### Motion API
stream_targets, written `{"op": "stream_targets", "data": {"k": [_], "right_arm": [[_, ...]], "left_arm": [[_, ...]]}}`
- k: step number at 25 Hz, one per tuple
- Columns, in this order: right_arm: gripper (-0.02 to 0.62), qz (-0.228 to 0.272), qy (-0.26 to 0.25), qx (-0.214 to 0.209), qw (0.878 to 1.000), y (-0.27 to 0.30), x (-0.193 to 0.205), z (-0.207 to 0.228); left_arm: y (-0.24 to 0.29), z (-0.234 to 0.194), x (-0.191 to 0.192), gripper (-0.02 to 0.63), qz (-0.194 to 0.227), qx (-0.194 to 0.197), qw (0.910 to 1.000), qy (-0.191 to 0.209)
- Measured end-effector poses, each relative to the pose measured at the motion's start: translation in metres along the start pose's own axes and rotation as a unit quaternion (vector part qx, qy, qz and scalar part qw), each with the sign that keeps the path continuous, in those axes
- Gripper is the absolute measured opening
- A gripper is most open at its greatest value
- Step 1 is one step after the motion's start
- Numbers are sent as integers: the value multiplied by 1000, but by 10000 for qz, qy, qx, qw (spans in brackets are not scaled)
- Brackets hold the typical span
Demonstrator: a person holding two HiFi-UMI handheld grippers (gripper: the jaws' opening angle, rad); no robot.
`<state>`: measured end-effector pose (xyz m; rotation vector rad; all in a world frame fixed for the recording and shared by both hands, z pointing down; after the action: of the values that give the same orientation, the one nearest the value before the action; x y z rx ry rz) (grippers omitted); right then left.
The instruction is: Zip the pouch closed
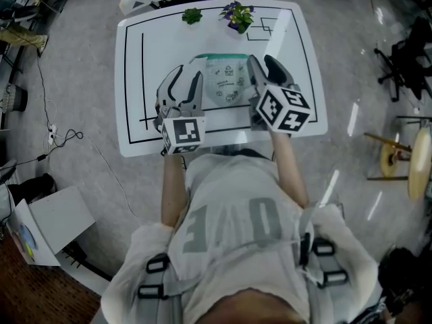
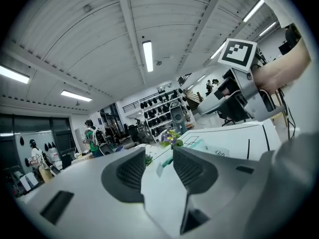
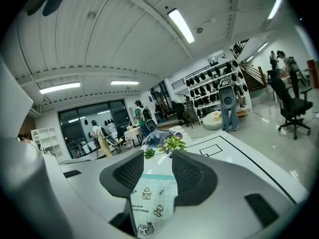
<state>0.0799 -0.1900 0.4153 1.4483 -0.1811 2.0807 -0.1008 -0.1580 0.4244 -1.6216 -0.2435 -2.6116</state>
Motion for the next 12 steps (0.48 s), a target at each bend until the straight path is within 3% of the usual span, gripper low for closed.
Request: {"op": "stream_targets", "data": {"k": [12], "right_arm": [[152,36,-77,-10,10000,-3,-4,-1]], "left_arm": [[-1,-17,-19,152,132,-168,9995,-240]]}}
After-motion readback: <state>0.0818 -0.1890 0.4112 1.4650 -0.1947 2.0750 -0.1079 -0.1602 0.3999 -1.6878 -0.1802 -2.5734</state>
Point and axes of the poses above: the fingertips, and each gripper's own axes: y forward along the fingers, z to its right, x out of its underside, the point moved 2 cm from there along -y, backward along the fingers, and after that the axes turned 12 degrees about -x, right-handed, at the moved point
